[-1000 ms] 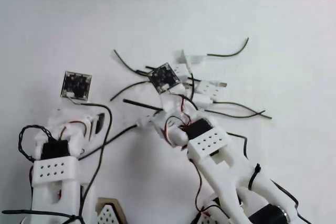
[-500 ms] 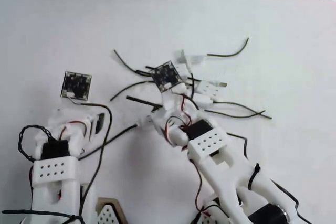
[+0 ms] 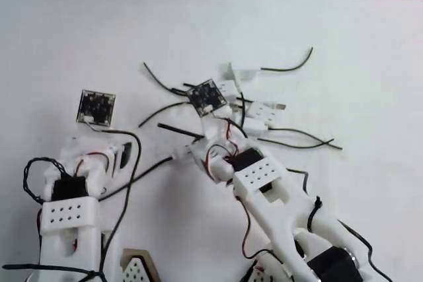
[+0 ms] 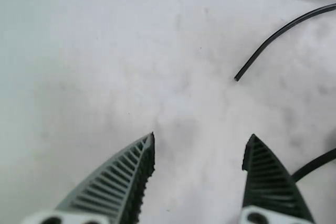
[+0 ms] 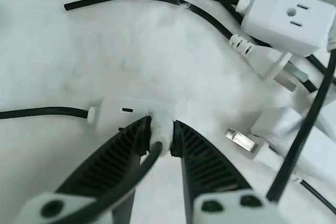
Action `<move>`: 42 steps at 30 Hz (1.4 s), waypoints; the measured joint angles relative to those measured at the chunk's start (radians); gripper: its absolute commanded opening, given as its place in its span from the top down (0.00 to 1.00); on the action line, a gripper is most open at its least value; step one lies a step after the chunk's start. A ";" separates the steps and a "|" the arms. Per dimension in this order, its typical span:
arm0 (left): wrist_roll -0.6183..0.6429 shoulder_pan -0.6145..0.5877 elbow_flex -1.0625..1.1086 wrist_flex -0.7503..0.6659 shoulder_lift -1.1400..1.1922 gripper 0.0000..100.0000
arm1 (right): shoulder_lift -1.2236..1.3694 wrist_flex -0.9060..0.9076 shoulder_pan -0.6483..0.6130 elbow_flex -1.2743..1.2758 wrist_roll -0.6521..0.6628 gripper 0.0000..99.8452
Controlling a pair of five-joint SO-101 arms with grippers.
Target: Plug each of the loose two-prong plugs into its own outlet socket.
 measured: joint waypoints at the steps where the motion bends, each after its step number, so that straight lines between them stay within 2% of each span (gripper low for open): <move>1: 0.000 0.000 0.000 0.000 0.000 0.73 | 0.000 0.000 0.000 0.000 0.008 0.98; 9: 0.000 0.000 0.000 0.000 0.000 0.73 | 0.018 0.115 0.000 -0.094 0.015 0.98; 18: 0.000 0.000 0.000 0.000 0.000 0.73 | 0.031 0.127 0.000 -0.104 0.015 0.98; 25: 0.000 0.000 0.000 0.000 0.000 0.73 | 0.178 0.132 0.003 -0.218 0.015 0.98; 42: 0.000 -0.012 0.000 0.000 0.000 0.73 | 0.230 0.333 0.005 -0.356 0.015 0.98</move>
